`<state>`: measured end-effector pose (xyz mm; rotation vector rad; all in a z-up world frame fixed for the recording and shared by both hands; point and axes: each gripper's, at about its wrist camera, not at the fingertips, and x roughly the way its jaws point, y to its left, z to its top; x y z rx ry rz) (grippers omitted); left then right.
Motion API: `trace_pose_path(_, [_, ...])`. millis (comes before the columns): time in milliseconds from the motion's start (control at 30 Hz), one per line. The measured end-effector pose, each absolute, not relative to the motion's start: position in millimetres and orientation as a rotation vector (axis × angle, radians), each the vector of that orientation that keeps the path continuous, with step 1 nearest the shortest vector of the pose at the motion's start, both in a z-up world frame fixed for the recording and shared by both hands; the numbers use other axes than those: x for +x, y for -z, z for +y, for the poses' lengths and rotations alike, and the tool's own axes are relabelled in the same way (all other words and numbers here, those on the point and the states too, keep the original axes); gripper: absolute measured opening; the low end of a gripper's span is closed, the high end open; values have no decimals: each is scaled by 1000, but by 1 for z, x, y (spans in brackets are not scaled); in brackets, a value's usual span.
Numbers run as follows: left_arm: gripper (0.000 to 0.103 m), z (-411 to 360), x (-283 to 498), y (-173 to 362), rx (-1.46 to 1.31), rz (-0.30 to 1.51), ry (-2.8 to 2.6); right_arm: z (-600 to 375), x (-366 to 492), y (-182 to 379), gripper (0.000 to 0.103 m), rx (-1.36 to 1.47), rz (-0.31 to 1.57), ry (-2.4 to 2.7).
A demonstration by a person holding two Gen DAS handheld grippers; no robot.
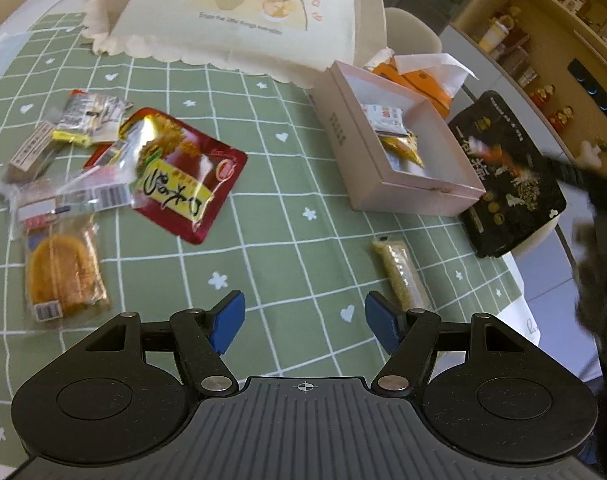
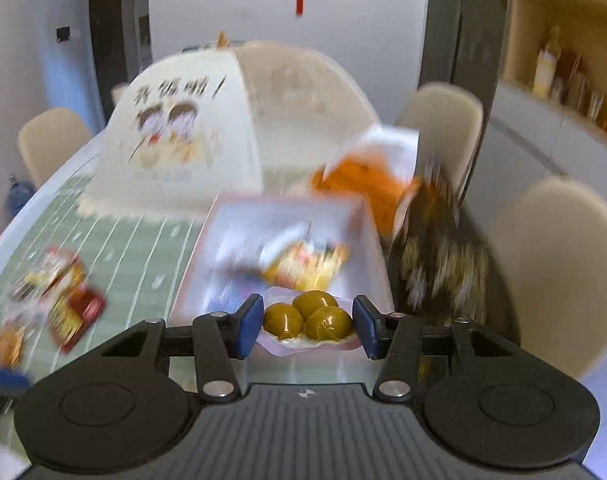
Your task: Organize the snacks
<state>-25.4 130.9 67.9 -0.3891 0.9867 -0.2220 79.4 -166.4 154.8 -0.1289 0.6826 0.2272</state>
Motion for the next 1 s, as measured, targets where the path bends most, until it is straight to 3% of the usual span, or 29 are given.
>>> trace_pose_path(100, [72, 140, -30, -66, -392, 986, 197, -159, 107, -149, 52, -143, 696, -197])
trace_pose_path(267, [72, 176, -41, -67, -392, 939, 81, -156, 91, -132, 69, -123, 736, -201])
trace_pose_path(467, [72, 258, -50, -60, -498, 838, -214, -131, 56, -106, 69, -107, 846, -289])
trace_pose_path(600, [72, 288, -49, -42, -615, 867, -256, -102, 39, -95, 69, -68, 917, -379])
trace_pose_path(900, [73, 232, -18, -29, -406, 979, -99, -45, 18, -88, 70, -157, 935, -498])
trace_pose_path(1000, [69, 219, -4, -31, -288, 982, -125, -32, 20, -89, 71, -170, 940, -510])
